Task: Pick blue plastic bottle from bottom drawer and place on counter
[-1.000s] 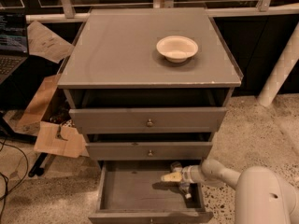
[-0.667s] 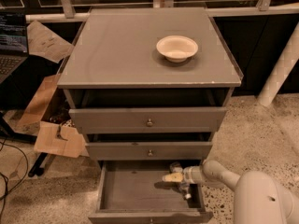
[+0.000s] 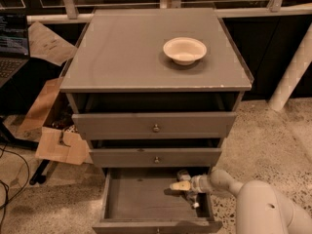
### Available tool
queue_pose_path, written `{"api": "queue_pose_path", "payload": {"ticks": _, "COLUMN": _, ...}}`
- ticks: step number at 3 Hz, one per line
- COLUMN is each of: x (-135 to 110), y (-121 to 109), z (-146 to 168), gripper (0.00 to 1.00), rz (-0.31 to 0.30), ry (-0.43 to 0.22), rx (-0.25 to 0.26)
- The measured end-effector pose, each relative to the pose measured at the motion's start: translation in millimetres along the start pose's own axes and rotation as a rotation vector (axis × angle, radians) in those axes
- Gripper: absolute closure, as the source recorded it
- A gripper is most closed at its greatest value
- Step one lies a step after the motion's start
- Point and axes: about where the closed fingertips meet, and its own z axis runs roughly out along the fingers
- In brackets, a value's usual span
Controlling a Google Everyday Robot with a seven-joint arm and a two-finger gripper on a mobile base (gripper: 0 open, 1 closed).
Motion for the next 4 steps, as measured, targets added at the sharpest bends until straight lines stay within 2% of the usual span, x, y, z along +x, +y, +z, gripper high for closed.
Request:
{"api": "queue_pose_path", "payload": {"ticks": 1, "x": 1.0, "y": -1.6, "z": 1.6, "gripper": 0.00, "rz": 0.004, "ry": 0.001, "rx": 0.004}}
{"api": "queue_pose_path", "payload": {"ticks": 2, "x": 1.0, "y": -1.6, "z": 1.6, "gripper": 0.18, "rz": 0.004, "ry": 0.001, "rx": 0.004}}
{"api": "queue_pose_path", "payload": {"ticks": 3, "x": 1.0, "y": -1.5, "z": 1.7, "gripper": 0.41, "rz": 0.004, "ry": 0.001, "rx": 0.004}}
{"api": "queue_pose_path", "payload": {"ticks": 4, "x": 1.0, "y": -1.5, "z": 1.7, "gripper": 0.73, "rz": 0.004, "ry": 0.001, "rx": 0.003}}
